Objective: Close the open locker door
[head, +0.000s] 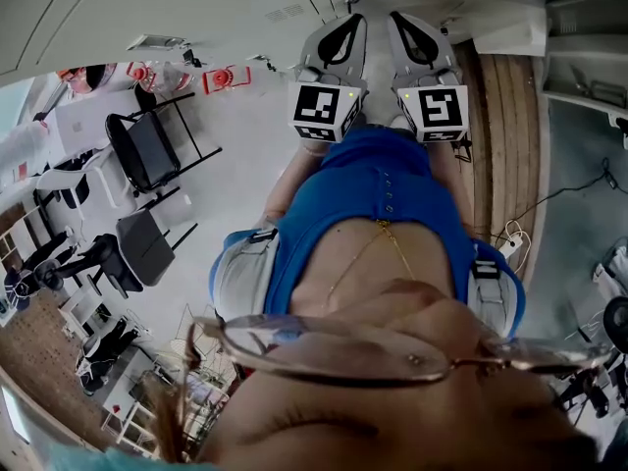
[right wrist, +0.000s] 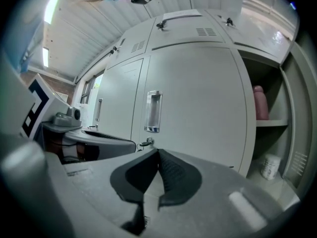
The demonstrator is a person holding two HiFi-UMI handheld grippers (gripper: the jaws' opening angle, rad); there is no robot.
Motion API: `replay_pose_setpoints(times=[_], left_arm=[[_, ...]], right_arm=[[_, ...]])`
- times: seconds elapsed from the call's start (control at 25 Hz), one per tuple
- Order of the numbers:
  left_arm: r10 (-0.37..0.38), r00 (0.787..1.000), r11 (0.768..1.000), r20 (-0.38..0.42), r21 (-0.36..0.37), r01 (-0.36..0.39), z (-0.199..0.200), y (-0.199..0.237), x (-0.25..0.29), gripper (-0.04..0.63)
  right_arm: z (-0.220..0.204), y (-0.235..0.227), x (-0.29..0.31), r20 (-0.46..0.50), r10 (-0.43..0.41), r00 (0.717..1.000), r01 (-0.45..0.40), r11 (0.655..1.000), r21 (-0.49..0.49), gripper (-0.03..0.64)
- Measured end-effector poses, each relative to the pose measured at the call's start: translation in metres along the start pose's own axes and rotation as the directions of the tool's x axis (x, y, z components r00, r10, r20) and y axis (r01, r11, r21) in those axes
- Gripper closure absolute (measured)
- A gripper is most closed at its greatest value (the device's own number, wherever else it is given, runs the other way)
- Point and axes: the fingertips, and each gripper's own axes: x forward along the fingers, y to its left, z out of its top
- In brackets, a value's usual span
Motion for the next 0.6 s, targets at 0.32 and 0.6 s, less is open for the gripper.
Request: replay_pose_setpoints(times=[0.32,0.6], left_arm=[[0.027,1.000,0.999,-0.008,0.023,-0.027,-0.003,-0.017,0.006,0.597],[0.028,1.000,0.999,-0.010,0.040,-0.027,0.000,-0.027,0.013,0.597]], right_arm=[[-0.003,-0.012,-0.010,0.003,0.038,0.999,-0.038,0.999,-0.009,0.614],[-0.002,-0.017,-0.013,0.004,0.061,0.998,-0.061,0.998,-0.009,0.614]])
